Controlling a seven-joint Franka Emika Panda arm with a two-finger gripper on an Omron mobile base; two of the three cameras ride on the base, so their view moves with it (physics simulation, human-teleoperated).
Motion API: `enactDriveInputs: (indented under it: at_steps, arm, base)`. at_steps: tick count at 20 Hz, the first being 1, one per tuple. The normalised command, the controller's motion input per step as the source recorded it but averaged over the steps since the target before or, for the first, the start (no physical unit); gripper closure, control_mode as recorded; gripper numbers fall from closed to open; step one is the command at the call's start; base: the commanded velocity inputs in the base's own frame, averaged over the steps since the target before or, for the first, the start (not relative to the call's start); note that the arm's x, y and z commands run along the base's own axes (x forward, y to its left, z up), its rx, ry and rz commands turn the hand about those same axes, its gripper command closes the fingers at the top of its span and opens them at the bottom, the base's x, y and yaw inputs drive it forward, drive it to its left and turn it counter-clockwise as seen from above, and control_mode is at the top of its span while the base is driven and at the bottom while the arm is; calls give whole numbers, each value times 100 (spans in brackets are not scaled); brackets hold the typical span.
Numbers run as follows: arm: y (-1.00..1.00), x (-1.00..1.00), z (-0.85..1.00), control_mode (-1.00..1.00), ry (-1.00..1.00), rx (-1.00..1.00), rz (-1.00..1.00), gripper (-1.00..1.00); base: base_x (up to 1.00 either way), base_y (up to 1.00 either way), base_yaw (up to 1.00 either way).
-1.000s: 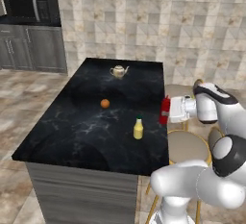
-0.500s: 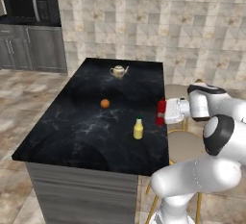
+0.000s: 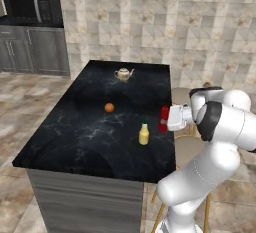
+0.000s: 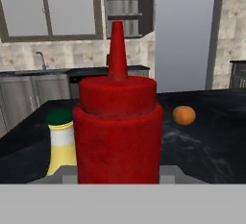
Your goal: Move the ketchup and mustard from the cabinet to the dining counter.
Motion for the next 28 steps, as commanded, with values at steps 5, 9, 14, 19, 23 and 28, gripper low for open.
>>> enactDriveInputs:
  at_steps: [5, 9, 14, 19, 23, 28]
  arm:
    - [0, 26, -30, -100, 0, 0, 2, 100]
    - [0, 29, -31, -100, 0, 0, 3, 100]
    - [0, 31, -31, -100, 1, 0, 5, 100]
    - [0, 32, -29, -100, 1, 0, 5, 100]
    - [0, 30, -33, -100, 0, 0, 5, 100]
    - [1, 14, -39, -100, 1, 0, 5, 100]
  base:
    - [0, 0, 0]
    - [0, 0, 0]
    - [0, 0, 0]
    - [0, 0, 0]
    - [0, 0, 0]
    - [0, 0, 0]
